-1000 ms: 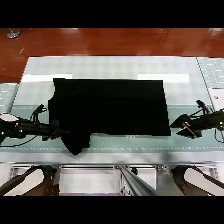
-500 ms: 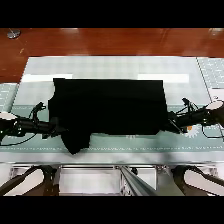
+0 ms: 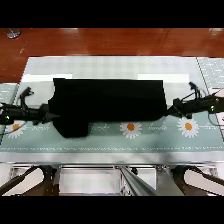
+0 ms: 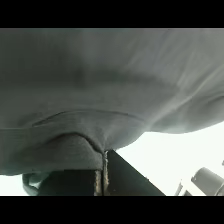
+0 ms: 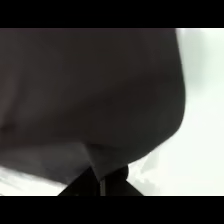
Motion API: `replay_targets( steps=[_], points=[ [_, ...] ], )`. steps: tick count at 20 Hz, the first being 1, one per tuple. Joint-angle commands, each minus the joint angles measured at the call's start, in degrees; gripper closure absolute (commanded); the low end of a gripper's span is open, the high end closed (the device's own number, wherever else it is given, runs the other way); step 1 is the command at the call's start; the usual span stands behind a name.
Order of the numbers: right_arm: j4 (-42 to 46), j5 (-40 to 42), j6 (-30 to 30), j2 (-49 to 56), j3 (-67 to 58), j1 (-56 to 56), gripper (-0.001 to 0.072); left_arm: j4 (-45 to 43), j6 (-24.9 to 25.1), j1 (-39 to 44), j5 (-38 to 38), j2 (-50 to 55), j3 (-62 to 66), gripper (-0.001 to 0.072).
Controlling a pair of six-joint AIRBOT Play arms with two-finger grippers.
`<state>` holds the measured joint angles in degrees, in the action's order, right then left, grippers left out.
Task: Fold the shirts.
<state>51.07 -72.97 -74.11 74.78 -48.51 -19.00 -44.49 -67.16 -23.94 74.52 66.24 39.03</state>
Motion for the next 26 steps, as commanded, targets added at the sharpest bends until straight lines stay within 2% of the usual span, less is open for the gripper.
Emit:
replay_targets(
  steps=[1,6,9,12,15,16,17,18,19,21,23,24,26],
  points=[
    [-0.6,-0.6,-1.7,1.7,-8.3,-0.2,0.0682,0.0,-1.0,0.0,0.5,2.1,8.7,0.0688],
    [-6.8,2.9,-2.9,8.6,-16.7,0.5,0.0682,0.0,-4.4,7.3,-3.8,15.2,22.9,0.0688],
    [-6.9,4.7,-3.3,14.7,-22.8,3.1,0.0682,0.0,-9.1,10.2,-4.7,25.6,34.6,0.0688],
    [-7.7,7.6,-6.2,20.3,-28.3,3.6,0.0682,0.0,-13.1,11.5,-4.6,34.4,44.9,0.0688],
    [-9.2,7.3,-6.8,25.7,-32.4,3.6,0.0681,0.0,-14.6,12.0,-4.2,39.8,49.4,0.0688],
    [-10.8,8.0,-6.3,26.9,-32.7,3.6,0.0644,-0.1,-14.6,12.2,-3.7,40.6,49.5,0.0686],
    [-11.9,8.7,-6.3,27.8,-33.0,3.6,0.0402,0.0,-14.6,12.2,-3.3,41.3,49.5,0.0539],
    [-12.1,8.9,-6.2,28.2,-33.5,3.3,0.0126,-0.3,-14.6,11.8,-1.3,41.4,49.5,0.0032],
    [-11.5,8.6,-5.3,28.1,-34.7,2.3,0.0085,-1.9,-14.4,10.8,1.2,41.3,50.1,0.0007],
    [-11.4,4.2,-4.2,28.1,-38.0,-1.3,0.0086,-12.1,-17.5,7.1,10.0,40.8,53.7,0.0008],
    [-8.7,-0.3,-4.3,28.0,-39.2,-5.3,0.0087,-23.8,-20.0,2.7,14.3,37.3,53.8,0.0008],
    [-4.7,-2.2,-5.2,28.1,-39.1,-6.4,0.0087,-26.7,-19.5,0.6,13.5,34.6,52.4,0.0008],
    [3.2,-2.8,-6.9,28.2,-37.7,-6.2,0.0087,-26.2,-14.2,-1.6,4.6,27.1,46.1,0.0008]
  ],
)
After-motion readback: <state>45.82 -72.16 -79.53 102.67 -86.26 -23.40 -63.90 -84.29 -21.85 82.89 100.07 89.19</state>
